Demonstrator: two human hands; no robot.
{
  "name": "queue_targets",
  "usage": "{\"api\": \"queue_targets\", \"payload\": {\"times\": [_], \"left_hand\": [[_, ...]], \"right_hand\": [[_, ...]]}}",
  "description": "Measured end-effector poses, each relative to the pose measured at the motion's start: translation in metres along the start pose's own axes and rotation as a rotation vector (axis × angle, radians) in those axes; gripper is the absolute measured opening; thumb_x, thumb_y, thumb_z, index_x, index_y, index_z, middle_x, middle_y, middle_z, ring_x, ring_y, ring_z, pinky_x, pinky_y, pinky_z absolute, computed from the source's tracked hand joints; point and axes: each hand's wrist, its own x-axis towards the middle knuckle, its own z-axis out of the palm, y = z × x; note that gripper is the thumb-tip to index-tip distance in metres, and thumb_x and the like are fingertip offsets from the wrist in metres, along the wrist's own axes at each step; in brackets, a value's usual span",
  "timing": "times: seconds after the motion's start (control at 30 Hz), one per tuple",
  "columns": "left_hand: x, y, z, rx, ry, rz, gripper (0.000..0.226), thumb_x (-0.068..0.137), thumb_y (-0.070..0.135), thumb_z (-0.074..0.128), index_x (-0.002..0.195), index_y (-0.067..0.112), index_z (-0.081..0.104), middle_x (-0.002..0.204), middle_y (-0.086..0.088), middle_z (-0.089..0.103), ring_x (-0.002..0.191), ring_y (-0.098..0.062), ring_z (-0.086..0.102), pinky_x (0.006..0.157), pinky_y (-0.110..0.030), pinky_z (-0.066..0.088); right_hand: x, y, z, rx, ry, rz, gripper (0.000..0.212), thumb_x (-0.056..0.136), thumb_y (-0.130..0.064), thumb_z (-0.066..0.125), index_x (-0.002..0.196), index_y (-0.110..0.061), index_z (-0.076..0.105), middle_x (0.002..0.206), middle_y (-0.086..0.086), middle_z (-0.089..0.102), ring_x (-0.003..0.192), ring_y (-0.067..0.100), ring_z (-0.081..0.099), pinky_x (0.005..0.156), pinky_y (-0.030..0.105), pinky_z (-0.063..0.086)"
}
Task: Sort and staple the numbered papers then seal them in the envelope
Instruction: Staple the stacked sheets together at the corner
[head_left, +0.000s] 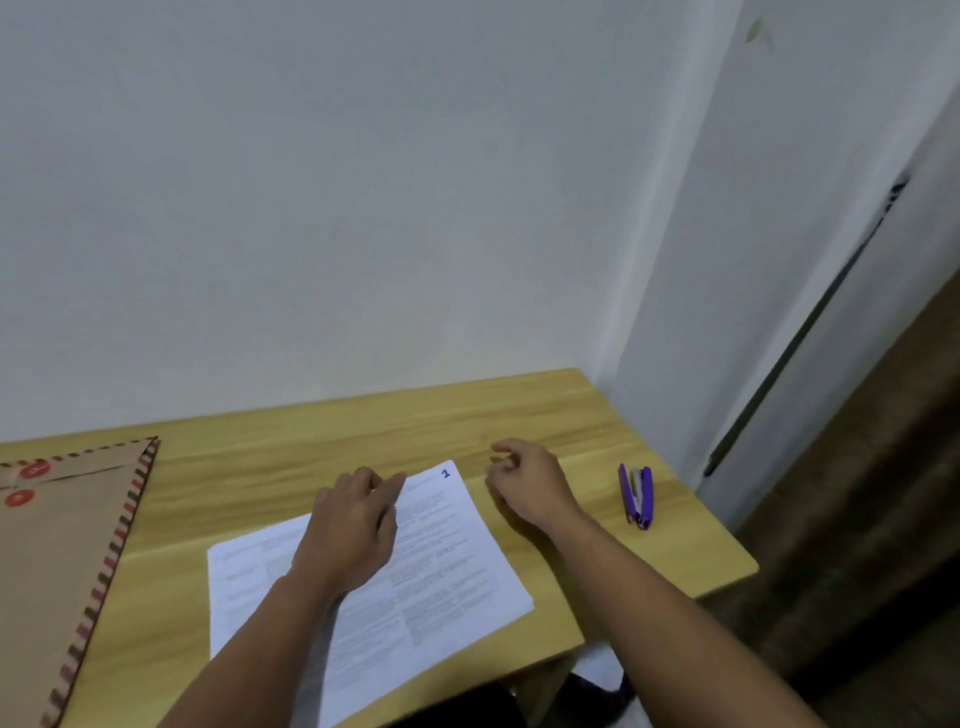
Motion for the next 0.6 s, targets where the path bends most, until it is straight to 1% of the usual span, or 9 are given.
{"api": "queue_targets", "payload": {"times": [0.07,0.13,0.2,0.23,0.3,0.37,0.4,0.53,0.6], "left_hand": [[0.001,0.000,0.004,0.010,-0.004,0.018,0.049,0.091,0.040,0.042,0.133,0.025,0.061,0.097,0.006,0.052,0.083,-0.022,0.051,0.071,-0.037,0.039],[0.002,0.002,0.003,0.010,-0.014,0.034,0.049,0.091,0.043,0.044,0.134,0.025,0.060,0.098,0.005,0.052,0.085,-0.023,0.051,0.072,-0.038,0.041],[0.002,0.003,0.001,0.000,-0.018,0.021,0.048,0.089,0.044,0.046,0.132,0.027,0.061,0.097,0.005,0.051,0.085,-0.023,0.051,0.073,-0.039,0.043],[0.002,0.003,0.000,-0.001,-0.023,0.009,0.048,0.088,0.044,0.046,0.131,0.027,0.061,0.096,0.005,0.051,0.085,-0.023,0.052,0.073,-0.039,0.043],[0.002,0.004,0.000,0.002,-0.036,-0.005,0.048,0.088,0.045,0.047,0.131,0.027,0.061,0.096,0.004,0.052,0.085,-0.023,0.052,0.073,-0.039,0.044],[0.002,0.004,-0.001,0.001,-0.043,-0.003,0.049,0.088,0.046,0.048,0.131,0.027,0.062,0.097,0.004,0.052,0.085,-0.023,0.052,0.074,-0.039,0.045],[0.002,0.004,-0.001,-0.004,-0.041,-0.005,0.049,0.088,0.046,0.048,0.130,0.027,0.062,0.096,0.005,0.052,0.085,-0.023,0.052,0.074,-0.039,0.045],[0.002,0.002,-0.003,-0.043,-0.031,-0.020,0.051,0.087,0.047,0.049,0.130,0.026,0.064,0.096,0.005,0.054,0.084,-0.024,0.053,0.075,-0.040,0.047],[0.003,0.000,-0.003,-0.052,-0.038,-0.005,0.051,0.087,0.047,0.049,0.132,0.026,0.064,0.096,0.005,0.053,0.084,-0.024,0.053,0.076,-0.040,0.047]], "right_hand": [[0.012,0.003,-0.034,-0.204,0.065,0.035,0.043,0.088,-0.031,0.066,0.130,-0.023,0.069,0.103,0.000,0.076,0.104,0.023,0.070,0.092,0.033,0.055],[0.024,0.009,-0.071,-0.484,0.107,0.115,0.052,0.090,-0.042,0.063,0.137,-0.021,0.061,0.126,0.007,0.070,0.116,0.031,0.065,0.093,0.038,0.053],[0.032,0.017,-0.105,-0.710,0.080,0.274,0.068,0.090,-0.059,0.062,0.142,-0.016,0.049,0.138,0.011,0.062,0.124,0.035,0.060,0.092,0.042,0.051],[0.033,0.021,-0.117,-0.748,0.043,0.379,0.079,0.088,-0.067,0.063,0.143,-0.014,0.045,0.139,0.012,0.060,0.124,0.035,0.059,0.088,0.043,0.050],[0.030,0.028,-0.130,-0.761,-0.033,0.530,0.080,0.082,-0.073,0.068,0.129,-0.011,0.048,0.121,0.012,0.064,0.111,0.033,0.064,0.078,0.039,0.049],[0.026,0.034,-0.132,-0.765,-0.125,0.543,0.066,0.082,-0.064,0.076,0.105,-0.005,0.058,0.092,0.008,0.065,0.095,0.030,0.069,0.072,0.034,0.051],[0.027,0.037,-0.130,-0.755,-0.153,0.527,0.057,0.082,-0.057,0.079,0.096,-0.005,0.061,0.083,0.007,0.063,0.092,0.029,0.070,0.071,0.033,0.051],[0.028,0.038,-0.115,-0.515,-0.089,0.399,0.043,0.069,-0.034,0.092,0.081,-0.003,0.064,0.075,0.006,0.066,0.073,0.023,0.067,0.060,0.031,0.050],[0.027,0.036,-0.102,-0.205,-0.095,0.339,0.032,0.074,-0.021,0.089,0.084,0.002,0.069,0.077,0.010,0.077,0.072,0.021,0.076,0.069,0.039,0.060]]}}
